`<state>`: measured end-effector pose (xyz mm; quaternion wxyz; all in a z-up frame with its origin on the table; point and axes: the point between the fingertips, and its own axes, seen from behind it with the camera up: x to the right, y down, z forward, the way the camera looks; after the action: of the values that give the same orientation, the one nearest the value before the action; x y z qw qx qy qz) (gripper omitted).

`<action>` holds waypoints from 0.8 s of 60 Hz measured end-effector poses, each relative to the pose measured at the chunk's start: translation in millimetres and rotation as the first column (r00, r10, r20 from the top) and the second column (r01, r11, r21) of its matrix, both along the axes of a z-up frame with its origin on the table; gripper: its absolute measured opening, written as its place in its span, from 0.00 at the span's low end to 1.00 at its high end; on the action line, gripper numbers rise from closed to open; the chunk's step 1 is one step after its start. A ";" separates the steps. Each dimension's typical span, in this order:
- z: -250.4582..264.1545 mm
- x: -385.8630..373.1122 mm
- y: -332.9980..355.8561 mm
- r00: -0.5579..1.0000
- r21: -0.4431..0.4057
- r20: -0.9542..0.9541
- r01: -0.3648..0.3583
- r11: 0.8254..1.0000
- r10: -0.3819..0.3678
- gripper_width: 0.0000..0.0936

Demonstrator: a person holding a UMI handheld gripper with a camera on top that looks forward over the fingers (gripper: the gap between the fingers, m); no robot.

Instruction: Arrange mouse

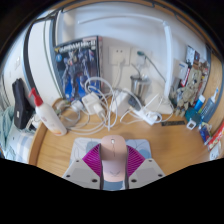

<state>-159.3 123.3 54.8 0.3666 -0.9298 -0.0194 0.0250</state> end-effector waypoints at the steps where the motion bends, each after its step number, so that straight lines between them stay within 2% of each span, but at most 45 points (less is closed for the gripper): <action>1: -7.3 -1.2 -2.2 1.000 -0.011 0.001 0.000 1.000 0.000 0.30; 9: -46.7 -4.7 -19.8 1.000 -0.077 0.005 0.013 0.997 -0.013 0.31; 18: -68.5 -1.4 -34.7 0.999 -0.119 0.023 0.031 0.992 -0.028 0.38; 21: -66.9 -0.5 -33.8 0.999 -0.101 0.023 0.035 0.994 -0.033 0.43; 27: -68.6 0.6 -37.2 0.999 -0.119 0.023 0.047 0.992 -0.045 0.52; 29: -69.5 2.0 -39.0 0.998 -0.132 0.027 0.052 0.990 -0.049 0.61; 30: -68.9 4.0 -39.4 0.998 -0.134 0.032 0.056 0.989 -0.052 0.70; 33: -62.9 8.0 -39.9 0.998 -0.132 0.043 0.060 0.989 -0.055 0.83; 34: -59.7 8.6 -39.6 0.998 -0.128 0.043 0.060 0.990 -0.054 0.84; 35: -55.8 9.4 -39.3 0.998 -0.123 0.044 0.058 0.991 -0.053 0.90; 48: 37.9 15.3 -42.5 0.999 -0.029 0.021 0.045 0.999 -0.045 0.92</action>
<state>-144.0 80.7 92.7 0.3530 -0.9356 -0.0018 0.0076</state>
